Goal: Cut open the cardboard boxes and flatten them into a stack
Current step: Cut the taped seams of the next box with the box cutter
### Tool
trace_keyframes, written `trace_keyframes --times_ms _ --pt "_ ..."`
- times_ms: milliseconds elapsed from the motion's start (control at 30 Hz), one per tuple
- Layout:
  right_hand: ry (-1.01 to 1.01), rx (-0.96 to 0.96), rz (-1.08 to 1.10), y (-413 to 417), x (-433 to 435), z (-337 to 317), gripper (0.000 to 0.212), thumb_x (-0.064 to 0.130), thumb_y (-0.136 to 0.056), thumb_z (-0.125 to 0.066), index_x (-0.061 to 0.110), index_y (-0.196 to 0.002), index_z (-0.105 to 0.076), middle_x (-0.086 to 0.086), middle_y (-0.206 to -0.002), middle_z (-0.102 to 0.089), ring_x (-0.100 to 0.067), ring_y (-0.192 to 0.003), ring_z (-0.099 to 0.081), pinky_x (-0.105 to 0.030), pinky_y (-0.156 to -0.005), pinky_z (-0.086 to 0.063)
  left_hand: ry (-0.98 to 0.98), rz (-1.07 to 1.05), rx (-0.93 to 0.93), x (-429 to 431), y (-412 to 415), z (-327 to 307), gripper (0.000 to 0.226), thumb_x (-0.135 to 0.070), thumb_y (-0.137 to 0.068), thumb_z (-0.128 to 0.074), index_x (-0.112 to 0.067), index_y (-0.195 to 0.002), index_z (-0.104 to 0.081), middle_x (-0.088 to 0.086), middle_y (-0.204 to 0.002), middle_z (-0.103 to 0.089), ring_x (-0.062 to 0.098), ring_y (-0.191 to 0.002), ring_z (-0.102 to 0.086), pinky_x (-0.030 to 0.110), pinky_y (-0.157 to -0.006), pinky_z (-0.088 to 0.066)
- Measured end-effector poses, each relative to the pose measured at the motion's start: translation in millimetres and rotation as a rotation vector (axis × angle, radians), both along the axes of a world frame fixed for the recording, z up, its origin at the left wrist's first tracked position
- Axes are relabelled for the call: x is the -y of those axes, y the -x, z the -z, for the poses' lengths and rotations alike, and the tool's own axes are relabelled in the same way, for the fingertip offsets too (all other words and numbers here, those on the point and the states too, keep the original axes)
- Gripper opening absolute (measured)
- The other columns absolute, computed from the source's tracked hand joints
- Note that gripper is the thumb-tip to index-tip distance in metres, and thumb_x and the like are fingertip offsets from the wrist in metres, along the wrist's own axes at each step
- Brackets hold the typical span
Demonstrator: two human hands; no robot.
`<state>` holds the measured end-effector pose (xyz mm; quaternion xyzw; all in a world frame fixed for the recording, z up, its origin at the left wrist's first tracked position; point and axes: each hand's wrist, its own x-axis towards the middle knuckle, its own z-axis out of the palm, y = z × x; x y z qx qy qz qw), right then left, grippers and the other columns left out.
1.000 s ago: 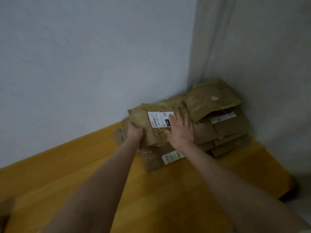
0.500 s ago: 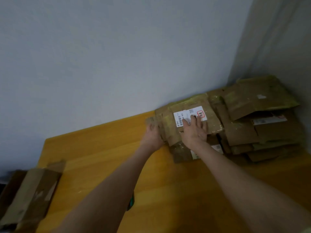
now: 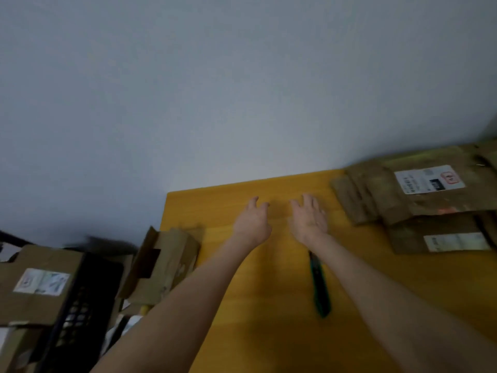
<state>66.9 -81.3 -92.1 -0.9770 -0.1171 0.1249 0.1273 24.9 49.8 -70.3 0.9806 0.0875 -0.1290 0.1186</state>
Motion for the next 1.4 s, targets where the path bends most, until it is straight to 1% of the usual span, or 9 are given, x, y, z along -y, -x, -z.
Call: trace_keyframes --times_ms 333,500,667,733,867,1033,1233,1333,1400 --pt "-0.199 -0.192 -0.014 93.8 -185.8 2.5 0.056 0.037 -0.095 -0.053 0.024 -0.146 -0.033 -0.006 -0.152 -0.021 -0.026 -0.141 -0.022 -0.039 -0.110 -0.033 0.050 -0.265 0.231 -194.9 74.6 -12.5 0.078 -0.037 -0.090 -0.058 -0.009 -0.151 -0.019 0.016 -0.155 -0.023 0.030 -0.142 -0.026 0.043 -0.112 -0.029" --pt "-0.435 -0.504 0.156 116.6 -220.2 13.2 0.065 0.042 -0.093 -0.057 0.017 -0.147 -0.032 -0.008 -0.150 -0.032 -0.028 -0.134 -0.038 -0.037 -0.104 -0.038 0.270 -0.624 0.017 -256.8 109.5 0.8 0.098 -0.055 -0.084 -0.059 -0.010 -0.153 -0.006 0.020 -0.155 -0.021 0.037 -0.142 -0.024 0.053 -0.112 -0.029" --pt "-0.593 -0.737 0.212 145.4 -246.0 26.5 0.064 0.045 -0.096 -0.049 0.013 -0.148 -0.029 -0.006 -0.150 -0.037 -0.026 -0.135 -0.039 -0.035 -0.104 -0.036 0.734 -0.811 -0.235 -271.2 134.1 27.4 0.064 -0.046 -0.089 -0.059 -0.004 -0.136 -0.045 0.016 -0.130 -0.055 0.032 -0.114 -0.054 0.044 -0.098 -0.045" --pt "-0.644 -0.749 0.243 149.5 -245.9 28.9 0.061 0.047 -0.097 -0.047 0.015 -0.146 -0.033 -0.006 -0.146 -0.043 -0.026 -0.129 -0.045 -0.037 -0.102 -0.040 0.787 -0.806 -0.295 -261.2 131.8 30.0 0.050 -0.045 -0.093 -0.052 -0.009 -0.128 -0.047 0.010 -0.118 -0.055 0.027 -0.099 -0.054 0.041 -0.083 -0.046" --pt "-0.734 -0.683 0.409 141.2 -219.2 31.1 0.059 0.049 -0.099 -0.040 0.018 -0.148 -0.032 -0.006 -0.149 -0.039 -0.027 -0.132 -0.042 -0.041 -0.104 -0.038 0.873 -0.785 -0.289 -231.0 118.9 38.0 0.030 -0.037 -0.100 -0.042 -0.017 -0.121 -0.047 0.007 -0.106 -0.056 0.025 -0.085 -0.053 0.042 -0.079 -0.047" --pt "-0.824 -0.699 0.615 116.5 -157.7 34.6 0.068 0.060 -0.095 -0.034 0.018 -0.149 -0.029 -0.008 -0.151 -0.035 -0.029 -0.135 -0.037 -0.048 -0.111 -0.033 0.969 -0.778 -0.195 -188.3 99.1 48.3 0.039 -0.035 -0.104 -0.038 -0.011 -0.134 -0.046 0.009 -0.113 -0.057 0.030 -0.100 -0.054 0.040 -0.080 -0.043" --pt "-0.954 -0.740 0.747 99.3 -85.0 28.0 0.091 0.070 -0.077 -0.057 0.022 -0.149 -0.029 -0.004 -0.149 -0.036 -0.028 -0.133 -0.039 -0.048 -0.102 -0.037 1.142 -0.673 -0.164 -166.7 78.0 30.1 0.035 -0.040 -0.101 -0.045 -0.016 -0.124 -0.055 0.001 -0.096 -0.065 0.021 -0.085 -0.063 0.034 -0.064 -0.050" --pt "-1.140 -0.924 0.664 96.1 -64.0 21.0 0.083 0.068 -0.064 -0.069 0.026 -0.133 -0.053 -0.001 -0.128 -0.061 -0.024 -0.116 -0.056 -0.042 -0.085 -0.048 1.189 -0.646 -0.152 -155.0 71.6 20.9 0.034 -0.041 -0.101 -0.043 -0.015 -0.120 -0.055 0.007 -0.105 -0.066 0.022 -0.086 -0.064 0.034 -0.063 -0.052" --pt "-1.224 -0.961 0.650 95.9 -59.9 18.5 0.066 0.062 -0.063 -0.074 0.026 -0.118 -0.063 -0.001 -0.112 -0.070 -0.024 -0.107 -0.063 -0.044 -0.086 -0.052 1.228 -0.617 -0.154 -143.1 70.1 17.8 0.044 -0.050 -0.100 -0.036 -0.015 -0.116 -0.057 0.010 -0.110 -0.066 0.020 -0.087 -0.065 0.035 -0.067 -0.053"
